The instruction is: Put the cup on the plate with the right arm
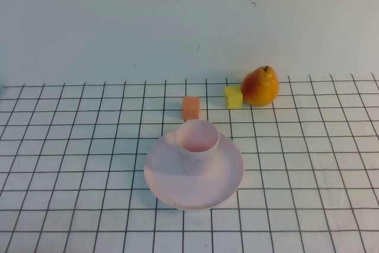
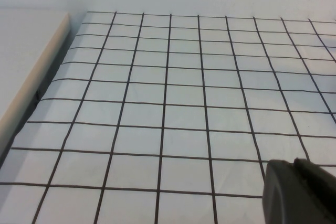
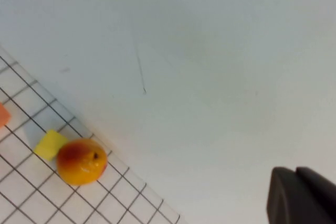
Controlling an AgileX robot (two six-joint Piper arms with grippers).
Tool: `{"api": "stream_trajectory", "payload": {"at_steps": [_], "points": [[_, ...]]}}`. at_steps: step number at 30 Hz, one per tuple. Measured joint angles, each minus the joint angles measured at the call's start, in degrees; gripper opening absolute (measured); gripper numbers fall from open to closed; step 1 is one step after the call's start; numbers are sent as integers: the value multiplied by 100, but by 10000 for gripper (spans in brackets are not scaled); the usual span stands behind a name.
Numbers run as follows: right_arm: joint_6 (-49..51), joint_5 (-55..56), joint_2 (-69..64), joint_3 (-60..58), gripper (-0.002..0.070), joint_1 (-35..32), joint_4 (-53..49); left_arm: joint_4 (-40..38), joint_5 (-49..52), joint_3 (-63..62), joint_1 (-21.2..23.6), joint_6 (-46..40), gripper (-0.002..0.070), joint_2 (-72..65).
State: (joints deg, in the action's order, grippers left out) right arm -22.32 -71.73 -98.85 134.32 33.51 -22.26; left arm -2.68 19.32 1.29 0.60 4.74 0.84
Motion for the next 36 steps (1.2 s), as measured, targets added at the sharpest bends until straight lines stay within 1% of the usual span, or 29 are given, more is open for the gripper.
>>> {"api": "stream_trajectory", "payload": {"at_steps": [4, 11, 17, 21, 23, 27, 32, 36], "points": [[451, 0, 332, -830, -1, -5, -106, 0, 0, 0, 0, 0, -2, 0], [889, 42, 951, -3006, -1, -5, 255, 0, 0, 0, 0, 0, -2, 0], [1386, 1248, 1749, -4816, -1, -5, 652, 0, 0, 0, 0, 0, -2, 0], [1569, 2189, 2291, -5770, -1, -5, 955, 0, 0, 0, 0, 0, -2, 0], [1603, 2467, 2559, -6183, -1, -5, 1056, 0, 0, 0, 0, 0, -2, 0], [1618, 2451, 3047, -6564, -1, -5, 1092, 0, 0, 0, 0, 0, -2, 0], [1618, 2036, 3503, -6588, -2, -5, 1092, 0, 0, 0, 0, 0, -2, 0], [1618, 1725, 3619, -6588, -2, -5, 1101, 0, 0, 0, 0, 0, -2, 0]]}}
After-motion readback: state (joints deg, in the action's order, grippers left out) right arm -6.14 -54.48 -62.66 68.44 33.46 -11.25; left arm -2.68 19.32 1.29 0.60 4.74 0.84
